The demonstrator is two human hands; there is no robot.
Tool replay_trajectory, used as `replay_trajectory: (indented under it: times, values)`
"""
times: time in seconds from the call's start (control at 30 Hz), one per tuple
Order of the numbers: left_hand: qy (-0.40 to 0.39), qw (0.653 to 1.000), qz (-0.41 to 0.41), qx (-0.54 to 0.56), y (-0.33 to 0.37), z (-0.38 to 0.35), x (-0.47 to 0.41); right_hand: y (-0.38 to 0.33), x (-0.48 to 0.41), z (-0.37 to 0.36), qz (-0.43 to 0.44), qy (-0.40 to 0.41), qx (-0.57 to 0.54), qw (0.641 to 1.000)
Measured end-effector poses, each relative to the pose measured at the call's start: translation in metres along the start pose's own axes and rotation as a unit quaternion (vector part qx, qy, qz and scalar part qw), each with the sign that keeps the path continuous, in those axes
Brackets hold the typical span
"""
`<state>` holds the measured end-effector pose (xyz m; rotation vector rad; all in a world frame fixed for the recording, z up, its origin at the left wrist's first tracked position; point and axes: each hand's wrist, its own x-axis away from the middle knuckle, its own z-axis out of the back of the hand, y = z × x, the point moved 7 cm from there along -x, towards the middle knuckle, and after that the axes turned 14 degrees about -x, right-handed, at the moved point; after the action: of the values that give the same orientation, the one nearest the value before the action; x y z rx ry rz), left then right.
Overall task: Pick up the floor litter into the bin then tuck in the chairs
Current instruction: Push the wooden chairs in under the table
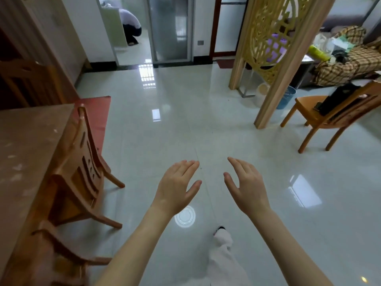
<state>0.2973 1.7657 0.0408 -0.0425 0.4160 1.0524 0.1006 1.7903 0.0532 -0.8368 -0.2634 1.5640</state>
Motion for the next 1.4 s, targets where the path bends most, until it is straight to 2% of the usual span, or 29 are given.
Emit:
replay_trajectory:
  times: [0.1,0.23,0.4,0.57,0.77,1.07,1.2,1.4]
  values:
    - [-0.008,0.999,0.03,-0.013,-0.012,-0.035,-0.059,0.044,-0.065,-0.016,0.014,-0.04,-0.011,0.999]
    - [0.011,0.993,0.113,-0.033,-0.044,-0.046,-0.137,0.081,-0.163,-0.031,0.05,-0.096,-0.026,0.994]
    - [0.025,0.984,0.158,-0.079,-0.087,-0.049,-0.217,0.093,-0.282,-0.061,0.132,-0.132,-0.029,0.982]
    - [-0.006,0.973,0.207,-0.097,-0.147,-0.084,-0.258,0.098,-0.357,-0.134,0.17,-0.184,-0.047,0.967]
    - [-0.019,0.961,0.256,-0.099,-0.271,-0.12,-0.32,0.083,-0.467,-0.242,0.197,-0.252,-0.04,0.946]
    - [0.037,0.94,0.306,-0.143,-0.473,-0.066,-0.464,0.016,-0.692,-0.338,0.208,-0.227,-0.091,0.947]
    - [0.013,0.931,0.337,-0.137,-0.533,-0.085,-0.502,0.012,-0.763,-0.391,0.205,-0.242,-0.111,0.942]
    - [-0.033,0.904,0.4,-0.144,-0.626,-0.141,-0.559,0.01,-0.874,-0.495,0.232,-0.313,-0.123,0.913]
